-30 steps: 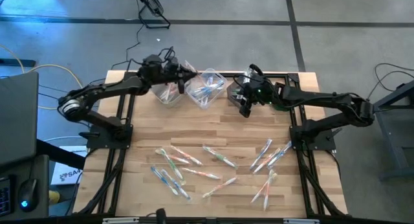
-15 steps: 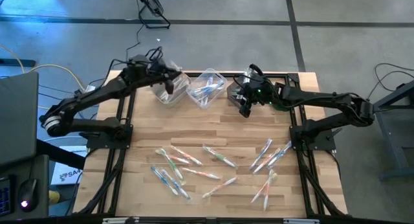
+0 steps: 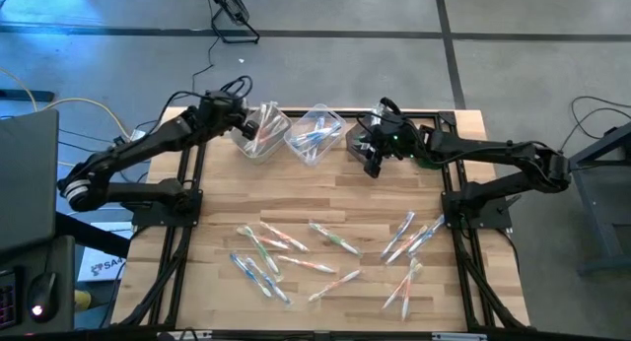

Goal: Pick & Place Toothbrushes
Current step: Put the orange toothbrush into the white bin

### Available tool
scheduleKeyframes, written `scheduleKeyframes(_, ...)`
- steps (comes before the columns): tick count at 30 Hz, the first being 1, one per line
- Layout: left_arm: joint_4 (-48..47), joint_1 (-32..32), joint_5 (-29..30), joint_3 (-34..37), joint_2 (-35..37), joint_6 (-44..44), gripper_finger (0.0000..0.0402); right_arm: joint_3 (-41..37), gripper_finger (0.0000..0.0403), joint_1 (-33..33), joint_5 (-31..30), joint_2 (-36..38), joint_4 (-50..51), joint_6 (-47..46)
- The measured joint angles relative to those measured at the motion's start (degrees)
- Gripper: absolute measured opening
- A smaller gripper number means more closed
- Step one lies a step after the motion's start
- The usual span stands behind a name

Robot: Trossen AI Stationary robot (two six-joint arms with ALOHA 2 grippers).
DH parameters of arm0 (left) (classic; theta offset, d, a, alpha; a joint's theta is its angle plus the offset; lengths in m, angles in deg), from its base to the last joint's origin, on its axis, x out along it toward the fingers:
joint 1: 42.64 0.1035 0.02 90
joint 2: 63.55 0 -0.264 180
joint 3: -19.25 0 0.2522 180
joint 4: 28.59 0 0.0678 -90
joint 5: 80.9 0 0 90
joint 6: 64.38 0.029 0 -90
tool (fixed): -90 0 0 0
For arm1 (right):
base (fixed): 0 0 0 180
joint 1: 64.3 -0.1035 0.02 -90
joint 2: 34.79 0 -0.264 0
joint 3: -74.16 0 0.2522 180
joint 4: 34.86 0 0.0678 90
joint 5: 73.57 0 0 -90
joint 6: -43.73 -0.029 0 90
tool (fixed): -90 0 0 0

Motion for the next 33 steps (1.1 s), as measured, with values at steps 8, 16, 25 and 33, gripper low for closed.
scheduleKeyframes(8, -3.1, 0.0, 3.6, 0.0, -6.6, -1.6, 0.0026, 0.0, 0.0148, 0.0, 0.0, 0.0, -0.7, -0.2)
scheduleKeyframes(16, -3.0, 0.0, 4.4, 0.0, -14.7, -3.1, 0.0026, 0.0, 0.0148, 0.0, 0.0, 0.0, -0.7, -0.2)
scheduleKeyframes(25, -1.8, 0.0, 4.5, -0.1, -17.2, -3.7, 0.0027, 0.0, 0.0148, 0.0, 0.0, 0.0, -0.7, -0.2)
scheduleKeyframes(33, -0.4, 0.0, 3.6, 0.0, -17.2, -3.3, 0.0095, 0.0, 0.0148, 0.0, 0.0, 0.0, -0.7, -0.2)
